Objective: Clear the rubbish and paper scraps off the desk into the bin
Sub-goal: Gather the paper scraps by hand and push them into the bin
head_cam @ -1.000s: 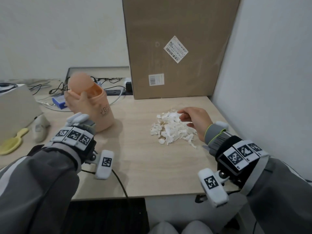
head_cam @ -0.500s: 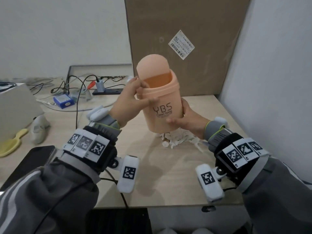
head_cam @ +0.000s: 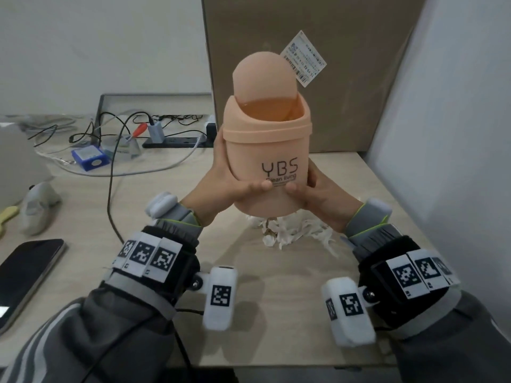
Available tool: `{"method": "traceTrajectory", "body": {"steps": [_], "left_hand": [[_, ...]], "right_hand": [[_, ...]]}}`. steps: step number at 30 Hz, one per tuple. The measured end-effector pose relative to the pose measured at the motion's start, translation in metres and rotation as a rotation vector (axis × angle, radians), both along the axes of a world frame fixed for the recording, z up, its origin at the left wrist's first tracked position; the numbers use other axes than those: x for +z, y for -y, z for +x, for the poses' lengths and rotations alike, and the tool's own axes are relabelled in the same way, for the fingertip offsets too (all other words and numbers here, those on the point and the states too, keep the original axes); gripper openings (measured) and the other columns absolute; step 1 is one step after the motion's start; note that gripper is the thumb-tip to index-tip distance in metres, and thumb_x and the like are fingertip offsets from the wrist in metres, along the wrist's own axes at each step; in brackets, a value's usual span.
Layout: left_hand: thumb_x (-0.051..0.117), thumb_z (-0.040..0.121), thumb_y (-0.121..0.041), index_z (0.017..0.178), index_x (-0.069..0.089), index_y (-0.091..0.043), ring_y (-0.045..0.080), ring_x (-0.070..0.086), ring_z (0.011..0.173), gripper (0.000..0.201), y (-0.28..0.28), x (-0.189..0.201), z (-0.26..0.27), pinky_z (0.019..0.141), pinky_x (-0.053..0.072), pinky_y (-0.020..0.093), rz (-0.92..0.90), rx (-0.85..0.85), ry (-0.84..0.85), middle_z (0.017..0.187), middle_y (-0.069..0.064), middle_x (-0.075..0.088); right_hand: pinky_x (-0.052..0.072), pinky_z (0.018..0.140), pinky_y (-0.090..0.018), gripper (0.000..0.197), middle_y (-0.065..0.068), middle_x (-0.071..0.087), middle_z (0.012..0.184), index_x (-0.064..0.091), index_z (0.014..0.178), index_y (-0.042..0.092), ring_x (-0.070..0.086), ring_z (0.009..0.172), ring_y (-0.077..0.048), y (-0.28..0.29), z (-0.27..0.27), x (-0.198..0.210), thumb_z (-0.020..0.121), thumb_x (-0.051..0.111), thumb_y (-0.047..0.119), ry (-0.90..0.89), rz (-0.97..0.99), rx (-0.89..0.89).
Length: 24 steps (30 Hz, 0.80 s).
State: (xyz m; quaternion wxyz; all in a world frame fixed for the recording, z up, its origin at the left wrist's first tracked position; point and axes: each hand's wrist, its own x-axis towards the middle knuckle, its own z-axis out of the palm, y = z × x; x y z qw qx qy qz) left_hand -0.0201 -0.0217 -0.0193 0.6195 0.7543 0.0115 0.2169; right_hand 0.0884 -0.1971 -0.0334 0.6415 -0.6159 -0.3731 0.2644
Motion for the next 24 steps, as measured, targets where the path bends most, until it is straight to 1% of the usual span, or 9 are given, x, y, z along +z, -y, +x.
{"method": "traceTrajectory", "body": {"steps": [3,5,7,9,11,13,16,20,24], "left_hand": [[0.091,0.051,-0.034,0.153,0.014,-0.023,0.01,0.059,0.124,0.129,-0.005,-0.012,0.002,0.091,0.057,0.03,-0.017,0.073,0.08,0.14,-0.001,0.051],[0.088,0.053,-0.033,0.153,0.014,-0.023,0.012,0.06,0.123,0.125,-0.013,-0.018,0.0,0.092,0.057,0.032,-0.051,0.152,0.126,0.14,-0.001,0.052],[0.089,0.053,-0.035,0.154,0.011,-0.025,0.012,0.059,0.124,0.129,-0.023,-0.025,0.0,0.095,0.056,0.036,-0.083,0.248,0.162,0.142,-0.001,0.052],[0.089,0.054,-0.039,0.155,0.005,-0.028,0.009,0.057,0.126,0.132,-0.033,-0.029,0.0,0.1,0.054,0.038,-0.104,0.335,0.185,0.145,-0.004,0.049],[0.088,0.055,-0.041,0.156,-0.001,-0.031,0.008,0.054,0.129,0.135,-0.037,-0.031,0.0,0.104,0.051,0.038,-0.105,0.394,0.187,0.149,-0.005,0.044],[0.088,0.056,-0.043,0.156,-0.006,-0.031,0.007,0.05,0.132,0.138,-0.038,-0.033,0.001,0.105,0.049,0.037,-0.072,0.423,0.182,0.154,-0.005,0.038],[0.091,0.062,-0.034,0.156,-0.009,-0.029,0.007,0.048,0.134,0.137,-0.038,-0.038,0.005,0.107,0.048,0.038,-0.02,0.456,0.18,0.156,-0.004,0.034],[0.091,0.064,-0.029,0.157,-0.011,-0.028,0.013,0.043,0.138,0.138,-0.039,-0.044,0.008,0.113,0.042,0.045,0.013,0.488,0.161,0.158,-0.001,0.03],[0.093,0.056,-0.043,0.157,-0.012,-0.03,0.015,0.037,0.142,0.146,-0.039,-0.048,0.008,0.117,0.037,0.046,0.037,0.504,0.122,0.161,0.0,0.025]], "right_hand": [[0.05,0.095,-0.04,0.093,0.01,0.055,0.134,0.042,0.137,0.034,0.054,0.122,-0.013,0.003,0.011,-0.003,0.057,0.066,0.076,0.065,-0.1,-0.015],[0.046,0.096,-0.036,0.078,0.013,0.058,0.13,0.053,0.128,0.034,0.056,0.119,-0.01,0.008,0.017,-0.003,0.064,0.057,0.078,0.067,-0.113,-0.081],[0.046,0.09,-0.031,0.053,0.009,0.067,0.117,0.065,0.112,0.03,0.062,0.109,-0.01,0.013,0.024,-0.005,0.074,0.055,0.067,0.001,-0.038,-0.191],[0.046,0.078,-0.025,0.026,0.006,0.072,0.1,0.069,0.1,0.025,0.066,0.094,-0.008,0.016,0.027,-0.007,0.086,0.059,0.044,0.016,-0.005,-0.321],[0.045,0.065,-0.017,0.009,0.004,0.071,0.085,0.07,0.09,0.022,0.065,0.075,-0.004,0.017,0.029,-0.01,0.087,0.064,0.027,0.092,-0.039,-0.419],[0.045,0.06,-0.015,0.002,0.003,0.068,0.077,0.07,0.083,0.019,0.06,0.064,-0.003,0.014,0.03,-0.016,0.083,0.068,0.019,0.198,-0.097,-0.457],[0.048,0.067,-0.021,0.007,0.009,0.066,0.076,0.072,0.083,0.018,0.056,0.063,-0.004,0.012,0.028,-0.023,0.079,0.073,0.023,0.412,-0.252,-0.444],[0.04,0.057,-0.016,0.02,0.008,0.064,0.081,0.069,0.088,0.025,0.05,0.057,0.0,0.004,0.016,-0.026,0.075,0.075,0.037,0.497,-0.433,-0.312],[0.046,0.074,-0.027,0.049,0.006,0.06,0.101,0.063,0.104,0.027,0.056,0.085,-0.009,-0.017,0.001,-0.028,0.069,0.069,0.061,0.68,-0.687,-0.25]]}}
